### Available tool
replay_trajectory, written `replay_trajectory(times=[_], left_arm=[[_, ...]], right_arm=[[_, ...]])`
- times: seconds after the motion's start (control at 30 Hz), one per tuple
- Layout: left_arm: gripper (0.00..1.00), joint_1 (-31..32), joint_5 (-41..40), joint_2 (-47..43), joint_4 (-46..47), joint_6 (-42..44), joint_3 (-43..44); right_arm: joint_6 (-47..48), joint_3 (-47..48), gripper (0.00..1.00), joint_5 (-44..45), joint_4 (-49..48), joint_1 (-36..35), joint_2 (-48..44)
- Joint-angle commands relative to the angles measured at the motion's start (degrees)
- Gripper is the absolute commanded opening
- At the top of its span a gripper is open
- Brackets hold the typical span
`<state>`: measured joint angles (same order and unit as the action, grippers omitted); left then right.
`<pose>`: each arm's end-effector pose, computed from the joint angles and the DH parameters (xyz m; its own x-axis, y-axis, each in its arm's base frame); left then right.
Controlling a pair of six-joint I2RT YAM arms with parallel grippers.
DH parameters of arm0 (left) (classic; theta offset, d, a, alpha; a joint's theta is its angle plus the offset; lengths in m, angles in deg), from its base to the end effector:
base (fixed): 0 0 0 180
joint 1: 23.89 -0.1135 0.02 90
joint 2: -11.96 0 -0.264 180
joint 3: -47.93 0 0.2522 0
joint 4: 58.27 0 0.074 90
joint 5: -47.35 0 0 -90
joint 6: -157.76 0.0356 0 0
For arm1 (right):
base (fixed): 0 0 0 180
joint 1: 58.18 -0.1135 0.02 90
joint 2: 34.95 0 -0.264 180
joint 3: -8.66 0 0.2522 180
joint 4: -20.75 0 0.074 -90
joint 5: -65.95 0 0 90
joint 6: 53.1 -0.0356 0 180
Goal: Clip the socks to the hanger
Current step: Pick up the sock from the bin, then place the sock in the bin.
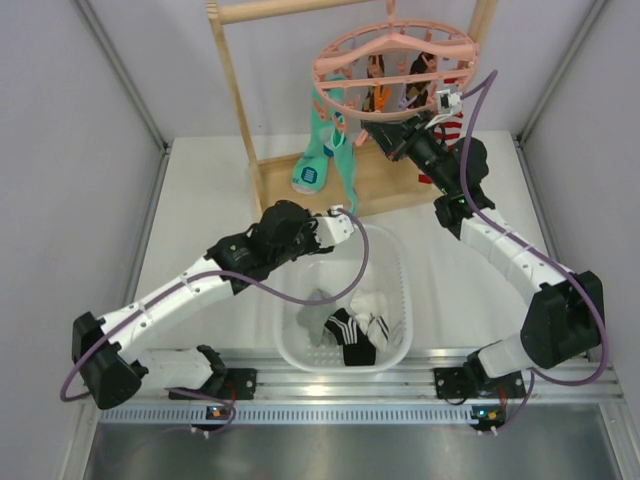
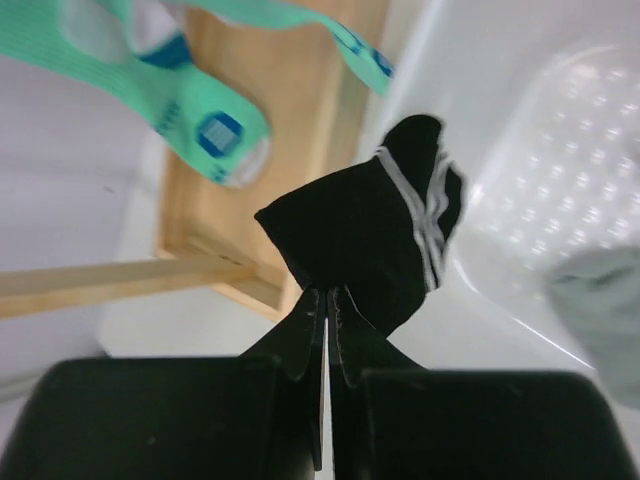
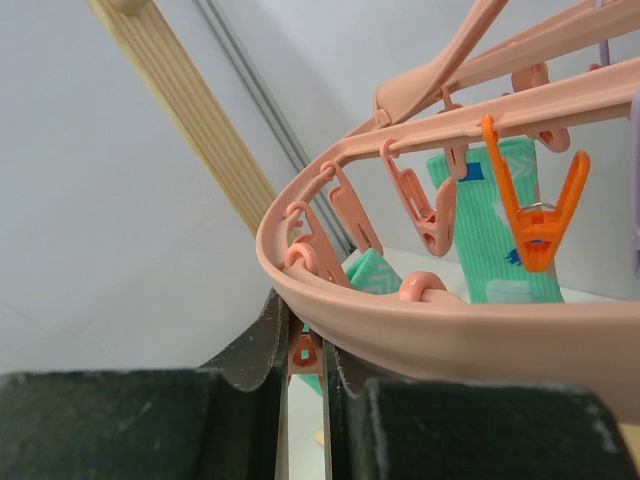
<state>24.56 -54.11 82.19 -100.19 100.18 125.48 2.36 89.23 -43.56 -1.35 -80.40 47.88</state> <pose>0.1847 -0.1977 0.3322 0.0171 0.7729 -0.6344 0.7295 0.4242 0.5365 0.3105 0.1397 0.4020 -0.1082 0.5331 -0.8391 -0.7113 0.5481 0.4400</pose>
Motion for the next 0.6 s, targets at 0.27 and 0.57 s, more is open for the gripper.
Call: replay_trajectory(times=[0.27,0.57], left_arm=[[0.00,0.0,7.1,-1.1,43.2,41.0,-7.2],[0.00,-2.1,11.1,10.1,71.3,59.9,-13.0]], right_arm=[[2.2,3.1,0.00,-0.8,-1.3,0.9,-1.4],[1.2,3.9,0.00,-2.6,-2.1,1.5,-1.6]])
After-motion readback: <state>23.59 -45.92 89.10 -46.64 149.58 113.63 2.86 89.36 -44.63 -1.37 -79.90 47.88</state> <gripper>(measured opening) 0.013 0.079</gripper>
